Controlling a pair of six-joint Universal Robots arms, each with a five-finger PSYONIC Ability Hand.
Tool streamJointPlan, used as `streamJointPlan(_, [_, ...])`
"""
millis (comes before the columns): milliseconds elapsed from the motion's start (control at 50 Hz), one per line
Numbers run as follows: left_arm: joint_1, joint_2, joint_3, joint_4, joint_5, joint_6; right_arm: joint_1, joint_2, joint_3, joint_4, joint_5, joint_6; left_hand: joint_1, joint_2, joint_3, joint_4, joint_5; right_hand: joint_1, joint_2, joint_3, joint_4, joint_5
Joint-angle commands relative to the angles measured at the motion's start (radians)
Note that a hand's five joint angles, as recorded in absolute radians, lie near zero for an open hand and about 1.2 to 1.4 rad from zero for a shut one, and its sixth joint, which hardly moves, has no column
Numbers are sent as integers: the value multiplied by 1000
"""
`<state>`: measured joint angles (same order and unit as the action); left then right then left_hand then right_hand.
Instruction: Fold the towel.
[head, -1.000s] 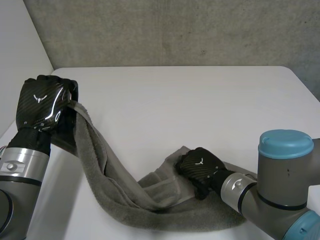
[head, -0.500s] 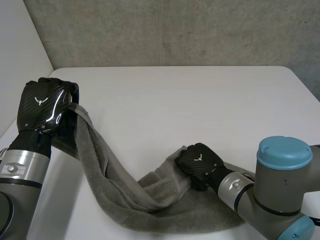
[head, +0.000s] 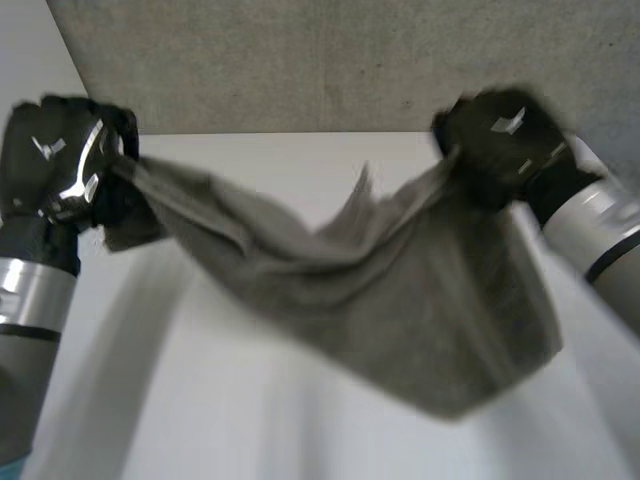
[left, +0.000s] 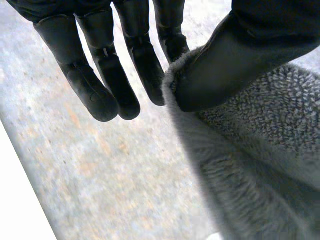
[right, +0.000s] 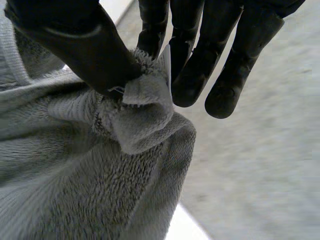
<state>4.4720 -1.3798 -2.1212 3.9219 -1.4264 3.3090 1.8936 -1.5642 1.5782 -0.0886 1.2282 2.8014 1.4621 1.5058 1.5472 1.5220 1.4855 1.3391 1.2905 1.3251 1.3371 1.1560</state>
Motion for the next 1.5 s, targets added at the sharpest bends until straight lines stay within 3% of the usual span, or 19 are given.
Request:
streamJointPlan(20, [-8, 64, 137, -234, 0, 3, -130, -39, -205, 311, -19, -60, -66, -110, -151, -126, -264, 57, 106, 71, 59, 66])
streamJointPlan(100, [-8, 38, 220, -415, 3, 6, -186, 15, -251, 470, -12, -262, -66, -110, -151, -126, -264, 57, 106, 71, 59, 66])
streamJointPlan(180, [-8, -27, 257, -483, 4, 9, -176, 117, -254, 559, 13, -449, -66, -110, -151, -126, -264, 57, 106, 71, 59, 66])
streamJointPlan(400, [-33, -345, 409, -519, -5, 187, -130, 314, -316, 569, 103, -468, -66, -110, -151, -126, -264, 57, 106, 71, 59, 66])
streamJointPlan(540, [-79, -505, 537, -546, -12, 236, -58, 484, -507, 541, 134, -462, -66, -110, -151, -126, -264, 57, 106, 71, 59, 66])
streamJointPlan(620, [-91, -600, 741, -530, -22, 238, -25, 541, -673, 400, 162, -392, -66, -110, -151, -126, -264, 57, 106, 71, 59, 66])
streamJointPlan(660, [-92, -633, 851, -516, -43, 233, -8, 558, -774, 135, 206, -280, -66, -110, -151, -126, -264, 57, 106, 71, 59, 66])
streamJointPlan(680, [-97, -657, 959, -498, -78, 224, -8, 558, -774, 133, 206, -280, -66, -110, -151, -126, -264, 57, 106, 71, 59, 66])
streamJointPlan(720, [-109, -677, 1064, -469, -114, 216, -13, 537, -758, -203, 249, -189, -66, -110, -151, -126, -264, 57, 106, 71, 59, 66])
streamJointPlan(740, [-115, -692, 1151, -422, -146, 205, -13, 536, -757, -204, 249, -189, -66, -110, -151, -126, -264, 57, 106, 71, 59, 66])
streamJointPlan(780, [-115, -699, 1222, -366, -175, 188, -15, 477, -696, -424, 267, -165, -66, -110, -151, -126, -264, 57, 106, 71, 59, 66])
streamJointPlan(840, [-119, -702, 1271, -271, -193, 158, -16, 441, -669, -448, 264, -166, -66, -110, -151, -126, -264, 57, 106, 71, 59, 66])
streamJointPlan(940, [-131, -694, 1227, -223, -193, 150, -5, 406, -528, -424, 231, -168, -66, -110, -151, -126, -264, 57, 106, 71, 59, 66])
streamJointPlan(1160, [-126, -657, 702, -187, -152, 152, -21, 408, -235, -192, 100, -172, -66, -110, -151, -126, -264, 57, 106, 71, 59, 66])
streamJointPlan(1300, [-119, -677, 413, 15, -140, 159, -21, 443, -41, -169, 94, -178, -66, -110, -151, -126, -264, 57, 106, 71, 59, 66])
streamJointPlan(1500, [-119, -682, 300, 54, -138, 208, -22, 474, 103, -152, 114, -233, -66, -110, -151, -126, -264, 57, 106, 71, 59, 66])
